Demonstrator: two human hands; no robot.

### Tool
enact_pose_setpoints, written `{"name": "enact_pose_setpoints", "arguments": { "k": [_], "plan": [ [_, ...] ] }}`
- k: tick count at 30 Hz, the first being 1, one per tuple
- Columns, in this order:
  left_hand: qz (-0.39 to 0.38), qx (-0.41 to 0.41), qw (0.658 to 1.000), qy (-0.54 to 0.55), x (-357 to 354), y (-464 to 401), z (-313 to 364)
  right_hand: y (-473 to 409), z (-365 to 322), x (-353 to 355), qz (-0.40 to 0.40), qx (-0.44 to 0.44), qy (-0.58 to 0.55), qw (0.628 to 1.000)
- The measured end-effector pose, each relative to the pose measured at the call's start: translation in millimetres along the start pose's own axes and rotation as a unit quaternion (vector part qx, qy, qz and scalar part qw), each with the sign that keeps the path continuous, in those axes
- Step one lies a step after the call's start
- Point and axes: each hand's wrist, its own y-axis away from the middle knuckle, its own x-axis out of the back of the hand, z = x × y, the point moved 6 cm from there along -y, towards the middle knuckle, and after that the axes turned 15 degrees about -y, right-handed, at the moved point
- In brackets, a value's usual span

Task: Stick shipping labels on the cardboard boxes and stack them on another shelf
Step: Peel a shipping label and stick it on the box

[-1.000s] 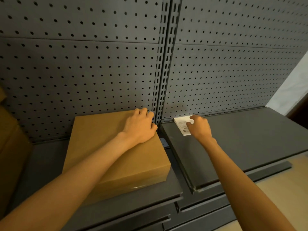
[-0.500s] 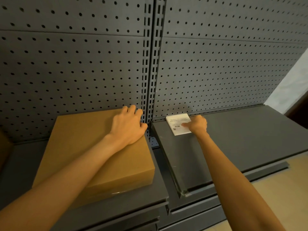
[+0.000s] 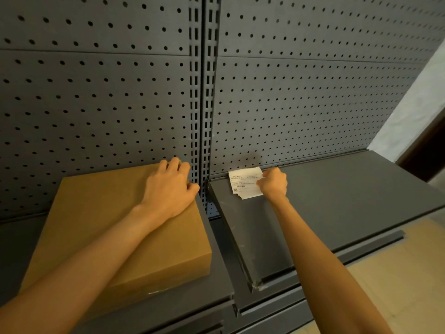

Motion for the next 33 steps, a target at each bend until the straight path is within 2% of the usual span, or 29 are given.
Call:
{"name": "enact_pose_setpoints", "arguments": {
  "k": [8, 14, 18, 23, 26, 30, 33],
  "plan": [
    [0.002, 0.004, 1.0, 0.01, -0.2, 1.1, -1.4, 6.3, -0.6, 2.0, -0.005, -0.011, -0.022, 1.0],
    [0.002, 0.006, 1.0, 0.023, -0.1, 1.8, -2.9, 24.5, -12.2, 12.3, 0.013, 0.017, -0.057, 0.998],
    [-0.001, 0.018, 0.998, 0.052, -1.2, 1.1, -6.3, 47.3, -28.0, 19.3, 0.001, 0.044, -0.127, 0.991],
    [-0.019, 0.054, 0.986, 0.158, 1.1, -2.4, -19.1, 81.0, -61.2, 17.5, -0.085, 0.07, -0.265, 0.958],
    [-0.036, 0.108, 0.947, 0.301, 13.4, -0.7, -34.6, 101.3, -82.9, 11.0, -0.131, 0.081, -0.305, 0.94],
    [-0.086, 0.13, 0.862, 0.482, 22.6, 12.7, -51.2, 127.8, -106.6, -2.6, -0.183, 0.096, -0.335, 0.919],
    [-0.116, 0.149, 0.802, 0.567, 26.4, 31.3, -60.9, 142.1, -116.6, -15.1, -0.205, 0.101, -0.341, 0.912]
  ]
}}
